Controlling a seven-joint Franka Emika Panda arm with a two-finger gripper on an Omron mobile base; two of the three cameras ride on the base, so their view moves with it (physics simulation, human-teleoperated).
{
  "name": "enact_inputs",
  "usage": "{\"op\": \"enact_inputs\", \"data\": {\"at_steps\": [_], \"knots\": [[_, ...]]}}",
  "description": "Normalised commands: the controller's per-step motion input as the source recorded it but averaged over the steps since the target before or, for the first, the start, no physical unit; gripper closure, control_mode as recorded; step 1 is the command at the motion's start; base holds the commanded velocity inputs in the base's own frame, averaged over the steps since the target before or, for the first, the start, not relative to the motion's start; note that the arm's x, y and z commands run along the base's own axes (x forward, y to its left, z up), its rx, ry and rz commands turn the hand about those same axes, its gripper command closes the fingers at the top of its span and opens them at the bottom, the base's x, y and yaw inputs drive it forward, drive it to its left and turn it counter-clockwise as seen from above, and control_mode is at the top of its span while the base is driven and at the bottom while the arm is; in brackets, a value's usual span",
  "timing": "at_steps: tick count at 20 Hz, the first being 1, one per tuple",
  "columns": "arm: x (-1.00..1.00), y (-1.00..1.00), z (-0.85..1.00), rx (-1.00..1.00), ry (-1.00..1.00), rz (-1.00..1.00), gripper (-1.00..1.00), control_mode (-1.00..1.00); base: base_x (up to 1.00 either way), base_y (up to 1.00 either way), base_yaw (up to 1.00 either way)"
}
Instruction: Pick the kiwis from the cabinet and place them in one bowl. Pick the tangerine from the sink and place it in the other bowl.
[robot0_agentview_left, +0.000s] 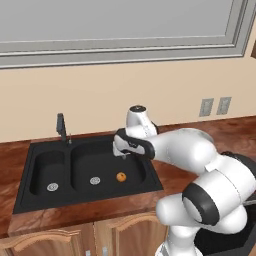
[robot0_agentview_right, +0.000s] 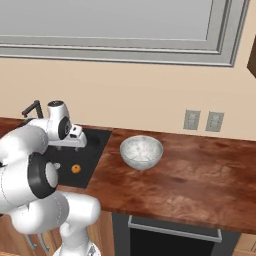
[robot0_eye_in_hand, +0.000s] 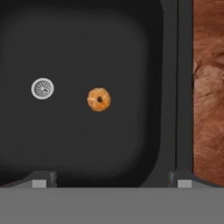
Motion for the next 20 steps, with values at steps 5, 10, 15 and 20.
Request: {"op": "enact_inputs", "data": {"at_steps": [5,10,15,20], "knots": [[0.27,0.17,-0.16,0.0,-0.05,0.0,-1.0,-1.0,0.0,0.0,0.0],[0.32,0.23,-0.08,0.03,-0.01,0.0,-1.0,-1.0,0.0,0.0,0.0],[0.3,0.03,-0.27,0.03,-0.04,0.0,-1.0,-1.0,0.0,0.0,0.0],[0.21,0.0,-0.38,0.0,-0.04,0.0,-1.0,-1.0,0.0,0.0,0.0]]}}
